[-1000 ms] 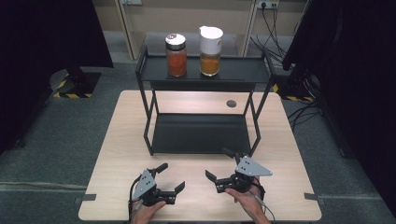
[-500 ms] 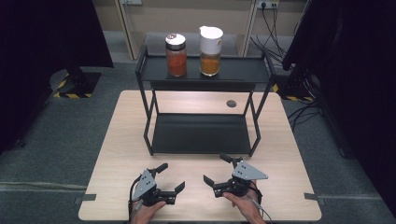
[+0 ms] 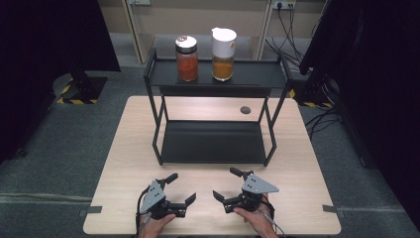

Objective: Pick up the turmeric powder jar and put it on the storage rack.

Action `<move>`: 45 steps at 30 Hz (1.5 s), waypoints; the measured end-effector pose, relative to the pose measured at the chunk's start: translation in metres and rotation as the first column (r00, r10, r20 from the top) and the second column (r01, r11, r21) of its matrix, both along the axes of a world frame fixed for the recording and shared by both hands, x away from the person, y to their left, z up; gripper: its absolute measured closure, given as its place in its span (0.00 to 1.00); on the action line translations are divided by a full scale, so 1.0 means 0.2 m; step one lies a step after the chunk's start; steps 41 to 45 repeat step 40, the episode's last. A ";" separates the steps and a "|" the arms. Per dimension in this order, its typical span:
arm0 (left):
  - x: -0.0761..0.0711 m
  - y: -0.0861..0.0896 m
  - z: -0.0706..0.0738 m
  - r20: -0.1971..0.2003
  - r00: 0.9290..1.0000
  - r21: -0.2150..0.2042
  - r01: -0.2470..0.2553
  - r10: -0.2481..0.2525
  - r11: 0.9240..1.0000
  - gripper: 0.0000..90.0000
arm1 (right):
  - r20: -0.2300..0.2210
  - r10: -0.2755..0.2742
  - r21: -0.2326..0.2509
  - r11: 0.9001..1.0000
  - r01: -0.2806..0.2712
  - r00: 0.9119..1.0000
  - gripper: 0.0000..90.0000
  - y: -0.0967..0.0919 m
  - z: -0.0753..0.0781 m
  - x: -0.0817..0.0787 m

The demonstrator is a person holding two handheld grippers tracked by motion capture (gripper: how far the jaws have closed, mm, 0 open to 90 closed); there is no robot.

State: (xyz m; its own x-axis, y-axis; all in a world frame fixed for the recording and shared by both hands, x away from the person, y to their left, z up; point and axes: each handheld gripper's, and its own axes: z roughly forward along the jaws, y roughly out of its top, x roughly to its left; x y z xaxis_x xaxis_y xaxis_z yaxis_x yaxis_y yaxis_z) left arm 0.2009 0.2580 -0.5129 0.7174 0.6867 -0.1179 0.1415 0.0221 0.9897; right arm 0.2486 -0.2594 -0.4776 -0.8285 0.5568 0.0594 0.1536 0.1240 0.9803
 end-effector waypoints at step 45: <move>0.00 0.00 0.00 -0.002 1.000 0.000 -0.003 0.003 1.000 0.04 | -0.025 -0.017 0.025 1.000 0.017 1.000 0.00 -0.02 -0.02 0.01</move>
